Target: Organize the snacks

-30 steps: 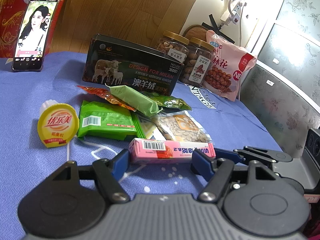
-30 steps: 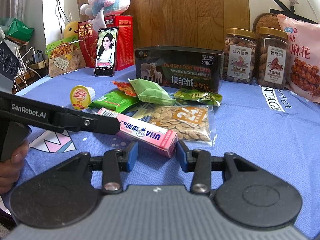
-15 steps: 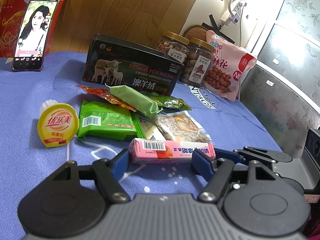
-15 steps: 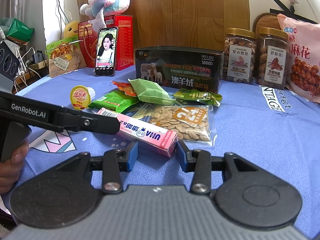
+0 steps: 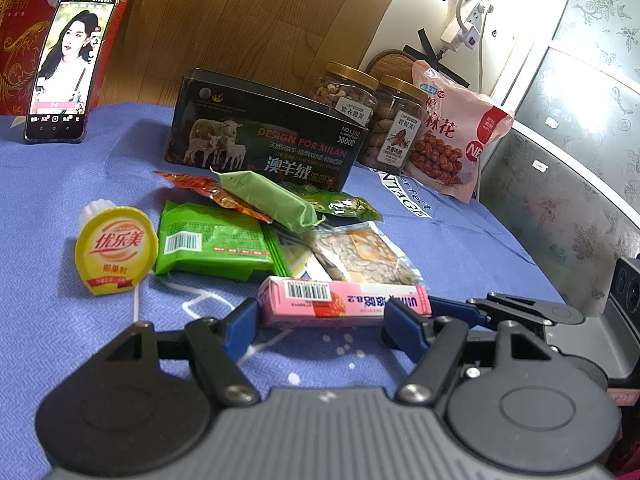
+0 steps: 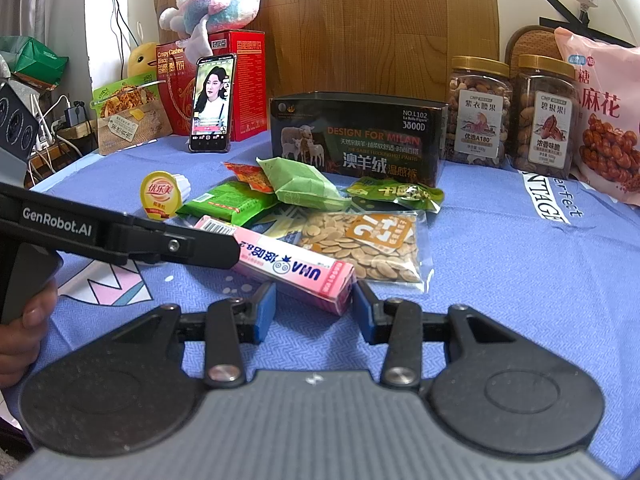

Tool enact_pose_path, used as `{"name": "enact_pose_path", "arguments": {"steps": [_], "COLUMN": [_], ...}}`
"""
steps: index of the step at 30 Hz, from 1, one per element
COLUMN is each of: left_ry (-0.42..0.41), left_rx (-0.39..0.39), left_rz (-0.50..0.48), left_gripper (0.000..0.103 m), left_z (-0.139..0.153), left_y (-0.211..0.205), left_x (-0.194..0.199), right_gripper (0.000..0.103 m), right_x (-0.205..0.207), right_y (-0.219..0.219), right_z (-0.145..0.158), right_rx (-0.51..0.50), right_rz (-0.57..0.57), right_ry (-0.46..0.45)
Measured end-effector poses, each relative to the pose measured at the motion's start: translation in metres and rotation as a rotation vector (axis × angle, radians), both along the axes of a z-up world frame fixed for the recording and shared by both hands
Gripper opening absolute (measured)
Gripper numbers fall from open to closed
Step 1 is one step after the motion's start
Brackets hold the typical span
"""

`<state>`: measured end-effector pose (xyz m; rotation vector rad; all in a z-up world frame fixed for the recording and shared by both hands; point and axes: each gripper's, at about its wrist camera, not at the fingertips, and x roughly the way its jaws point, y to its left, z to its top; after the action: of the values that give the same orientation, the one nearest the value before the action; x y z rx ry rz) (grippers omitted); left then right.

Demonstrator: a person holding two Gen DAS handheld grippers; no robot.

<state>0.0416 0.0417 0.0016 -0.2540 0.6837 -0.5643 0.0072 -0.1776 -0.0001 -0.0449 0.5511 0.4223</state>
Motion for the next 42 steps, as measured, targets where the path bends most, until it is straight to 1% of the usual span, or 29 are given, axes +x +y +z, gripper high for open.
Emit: {"name": "enact_pose_path", "arguments": {"steps": [36, 39, 42], "left_ry": [-0.001, -0.001, -0.007], "left_rx": [-0.003, -0.004, -0.008], "left_rz": [0.001, 0.001, -0.001], "left_gripper": [0.069, 0.069, 0.069], "left_z": [-0.0009, -0.0009, 0.0014], "left_y": [0.0003, 0.0005, -0.0012], "left_x": [0.0000, 0.0001, -0.0030], "right_gripper": [0.046, 0.046, 0.045], "right_x": [-0.0012, -0.0018, -0.0058], "right_y": [-0.0023, -0.0024, -0.0003], "right_z": [0.0012, 0.0012, 0.0025], "right_rx": [0.004, 0.004, -0.006], "right_rz": [0.000, 0.000, -0.003], "right_ry": [-0.012, -0.017, -0.048]}}
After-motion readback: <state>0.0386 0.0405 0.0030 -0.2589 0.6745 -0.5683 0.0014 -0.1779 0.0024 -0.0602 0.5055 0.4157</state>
